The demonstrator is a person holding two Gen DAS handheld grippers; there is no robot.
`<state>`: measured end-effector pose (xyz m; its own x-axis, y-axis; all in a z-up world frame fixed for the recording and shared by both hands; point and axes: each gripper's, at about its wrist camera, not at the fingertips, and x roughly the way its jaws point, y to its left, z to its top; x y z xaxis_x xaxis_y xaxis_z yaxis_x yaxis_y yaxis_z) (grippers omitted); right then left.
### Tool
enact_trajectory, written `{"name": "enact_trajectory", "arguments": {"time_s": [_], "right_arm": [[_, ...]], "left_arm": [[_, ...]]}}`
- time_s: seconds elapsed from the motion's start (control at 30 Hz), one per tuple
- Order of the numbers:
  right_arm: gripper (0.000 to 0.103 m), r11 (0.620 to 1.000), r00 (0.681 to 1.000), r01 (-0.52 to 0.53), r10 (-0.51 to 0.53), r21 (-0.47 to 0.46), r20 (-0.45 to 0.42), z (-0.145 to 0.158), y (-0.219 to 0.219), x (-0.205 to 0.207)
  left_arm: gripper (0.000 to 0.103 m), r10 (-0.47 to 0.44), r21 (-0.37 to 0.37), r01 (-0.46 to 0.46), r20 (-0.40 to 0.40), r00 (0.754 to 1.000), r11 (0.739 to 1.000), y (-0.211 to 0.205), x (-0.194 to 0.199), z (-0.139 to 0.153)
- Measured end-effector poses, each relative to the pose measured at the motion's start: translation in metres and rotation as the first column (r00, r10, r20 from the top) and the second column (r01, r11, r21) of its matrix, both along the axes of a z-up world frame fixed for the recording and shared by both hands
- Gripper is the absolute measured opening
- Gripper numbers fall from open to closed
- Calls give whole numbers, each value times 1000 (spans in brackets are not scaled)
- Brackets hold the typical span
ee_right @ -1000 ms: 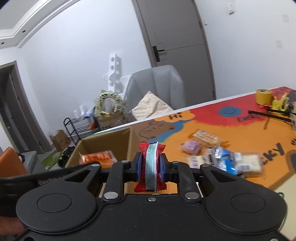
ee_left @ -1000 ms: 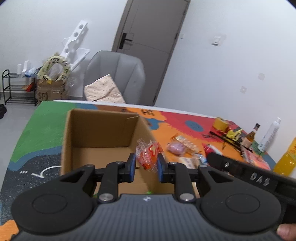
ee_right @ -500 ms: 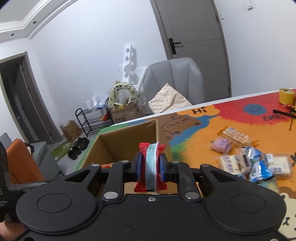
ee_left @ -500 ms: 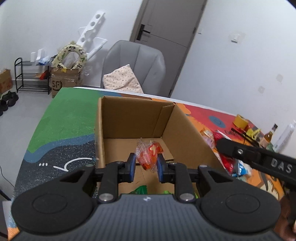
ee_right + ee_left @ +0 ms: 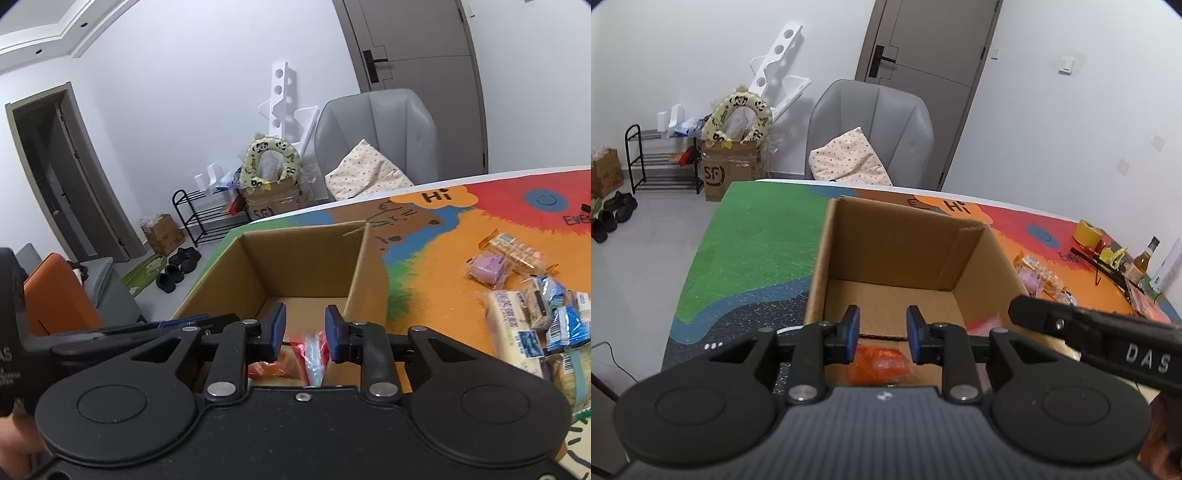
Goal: Organize snacks
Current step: 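Lower both held snacks into the cardboard box and open both grippers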
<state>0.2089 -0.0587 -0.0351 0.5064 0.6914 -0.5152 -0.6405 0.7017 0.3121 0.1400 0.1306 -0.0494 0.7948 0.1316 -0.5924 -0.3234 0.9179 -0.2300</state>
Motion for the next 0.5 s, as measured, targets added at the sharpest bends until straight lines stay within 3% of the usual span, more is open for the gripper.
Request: {"name": "enact_trajectory", "arguments": {"time_s": [0.13, 0.23, 0.33, 0.4, 0.5], "right_arm": [[29, 1000, 1000, -4, 4, 9, -3, 3, -1, -4], [35, 1000, 1000, 16, -16, 17, -4, 4, -6, -4], [41, 999, 999, 46, -46, 22, -6, 4, -16, -3], [43, 998, 998, 62, -62, 27, -12, 4, -22, -3], [49, 995, 995, 96, -96, 29, -17, 3, -35, -5]], "left_arm": [[27, 20, -4, -20, 5, 1000, 1000, 4, -6, 2], [34, 22, -19, -22, 8, 1000, 1000, 4, -9, 5], [53, 16, -36, -16, 18, 1000, 999, 0, -12, 8], [75, 16, -23, -16, 28, 999, 1000, -5, -14, 12], [86, 7, -9, -7, 45, 999, 1000, -14, -18, 16]]}}
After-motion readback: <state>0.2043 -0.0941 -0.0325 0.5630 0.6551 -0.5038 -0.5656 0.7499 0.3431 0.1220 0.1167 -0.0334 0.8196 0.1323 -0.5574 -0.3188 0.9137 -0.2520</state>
